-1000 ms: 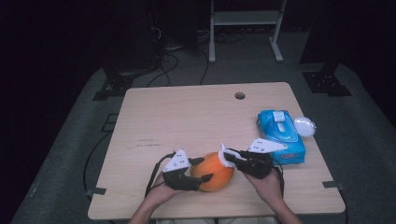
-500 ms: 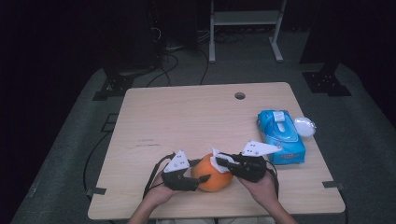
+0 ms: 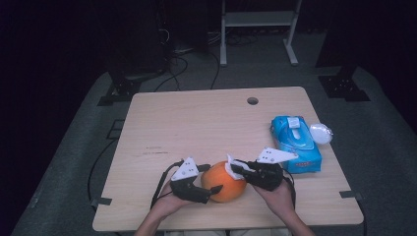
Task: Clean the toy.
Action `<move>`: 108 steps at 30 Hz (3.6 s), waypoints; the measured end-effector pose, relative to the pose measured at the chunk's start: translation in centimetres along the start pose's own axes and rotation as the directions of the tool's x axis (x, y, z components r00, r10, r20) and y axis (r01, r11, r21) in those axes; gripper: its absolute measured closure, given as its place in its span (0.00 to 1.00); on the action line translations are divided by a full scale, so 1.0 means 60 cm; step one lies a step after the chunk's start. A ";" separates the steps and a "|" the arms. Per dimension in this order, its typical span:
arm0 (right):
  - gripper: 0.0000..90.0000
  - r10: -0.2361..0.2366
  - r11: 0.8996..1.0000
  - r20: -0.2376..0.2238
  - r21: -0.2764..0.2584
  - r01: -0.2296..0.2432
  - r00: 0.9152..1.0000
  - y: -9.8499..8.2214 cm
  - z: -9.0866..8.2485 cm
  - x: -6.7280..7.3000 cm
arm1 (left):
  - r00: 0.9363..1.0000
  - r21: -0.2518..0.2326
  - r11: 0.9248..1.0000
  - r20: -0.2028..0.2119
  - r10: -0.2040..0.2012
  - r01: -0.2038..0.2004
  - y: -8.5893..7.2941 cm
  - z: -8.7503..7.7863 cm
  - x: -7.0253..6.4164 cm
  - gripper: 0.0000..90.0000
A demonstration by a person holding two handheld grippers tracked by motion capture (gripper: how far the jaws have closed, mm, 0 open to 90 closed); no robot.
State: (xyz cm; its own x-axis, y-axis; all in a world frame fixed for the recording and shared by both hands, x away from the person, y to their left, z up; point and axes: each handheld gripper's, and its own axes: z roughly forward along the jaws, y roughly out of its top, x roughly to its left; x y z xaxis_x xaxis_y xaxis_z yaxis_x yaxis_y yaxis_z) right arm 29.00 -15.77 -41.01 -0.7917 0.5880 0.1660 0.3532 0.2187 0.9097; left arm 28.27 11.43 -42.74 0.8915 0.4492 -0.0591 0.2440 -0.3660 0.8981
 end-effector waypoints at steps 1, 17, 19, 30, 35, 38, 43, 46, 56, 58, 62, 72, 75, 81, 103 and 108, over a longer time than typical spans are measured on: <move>0.84 0.016 1.000 -0.001 -0.005 -0.016 1.000 -0.002 -0.001 -0.006 | 1.000 -0.005 1.000 0.007 0.001 -0.001 -0.001 0.000 0.001 0.21; 0.84 -0.016 1.000 -0.035 -0.004 0.016 0.999 0.005 0.003 0.014 | 0.999 0.013 0.999 0.010 0.053 -0.053 -0.003 0.011 -0.020 0.38; 0.84 -0.001 1.000 -0.015 0.003 0.001 1.000 -0.002 0.001 -0.001 | 0.996 0.003 0.998 0.058 0.063 -0.063 -0.002 0.012 -0.022 0.35; 0.84 -0.041 0.999 -0.064 -0.003 0.041 0.997 0.007 0.006 0.035 | 0.994 0.031 0.994 -0.033 0.107 -0.106 -0.004 0.020 -0.029 0.37; 0.84 -0.042 0.999 0.011 0.008 0.042 0.999 0.007 -0.002 0.010 | 0.995 -0.003 0.996 0.017 0.094 -0.093 -0.007 0.016 -0.023 0.38; 0.84 0.013 1.000 0.021 0.001 -0.013 1.000 -0.001 -0.008 -0.011 | 0.997 -0.010 0.998 0.012 0.070 -0.070 -0.005 0.019 -0.021 0.31; 0.84 -0.025 1.000 -0.045 -0.007 0.024 0.999 0.007 0.001 0.021 | 0.997 0.002 0.997 -0.016 0.073 -0.073 -0.005 0.025 -0.024 0.33; 0.84 -0.077 0.997 -0.053 0.003 0.078 0.996 0.009 0.008 0.038 | 0.997 0.008 0.997 -0.025 0.078 -0.078 -0.005 0.024 -0.025 0.36; 0.84 0.049 0.999 0.096 -0.003 -0.049 0.994 -0.014 -0.019 -0.053 | 1.000 -0.010 1.000 -0.013 0.028 -0.028 -0.010 0.014 -0.009 0.44; 0.84 0.100 0.995 0.094 -0.009 -0.099 0.991 -0.021 -0.023 -0.070 | 1.000 -0.012 1.000 -0.009 0.021 -0.021 -0.011 0.014 -0.007 0.44; 0.84 0.083 0.997 0.076 -0.019 -0.081 0.994 -0.013 -0.022 -0.059 | 1.000 -0.008 1.000 -0.011 0.017 -0.017 -0.011 0.013 -0.006 0.45; 0.84 0.133 0.991 0.066 -0.033 -0.131 0.989 -0.016 -0.027 -0.074 | 0.999 -0.063 0.997 0.005 -0.043 0.043 0.009 -0.009 -0.003 0.49; 0.84 0.114 0.991 -0.009 -0.068 -0.115 0.993 0.000 -0.028 -0.048 | 1.000 -0.066 0.998 -0.005 -0.023 0.023 0.020 -0.018 -0.009 0.50; 0.84 0.091 0.995 -0.050 -0.030 -0.093 0.995 -0.009 -0.005 -0.025 | 1.000 -0.065 0.998 0.003 -0.013 0.013 0.018 -0.017 -0.014 0.49; 0.84 0.065 0.994 -0.133 -0.074 -0.076 0.989 0.009 -0.001 0.013 | 0.998 -0.032 0.998 0.014 -0.061 0.061 0.023 -0.021 -0.008 0.44; 0.84 0.132 0.990 -0.110 -0.043 -0.137 0.985 -0.014 0.008 -0.015 | 0.990 -0.042 0.990 0.048 -0.132 0.134 0.021 -0.013 0.002 0.27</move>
State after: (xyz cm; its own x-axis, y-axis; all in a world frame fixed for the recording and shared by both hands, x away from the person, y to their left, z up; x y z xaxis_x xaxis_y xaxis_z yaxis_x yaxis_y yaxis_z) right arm 29.65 -16.13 -42.12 -0.7882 0.5224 0.3254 0.4366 0.1020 0.8938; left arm 28.36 11.67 -41.26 0.8690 0.4534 -0.1980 0.3447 -0.2678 0.8997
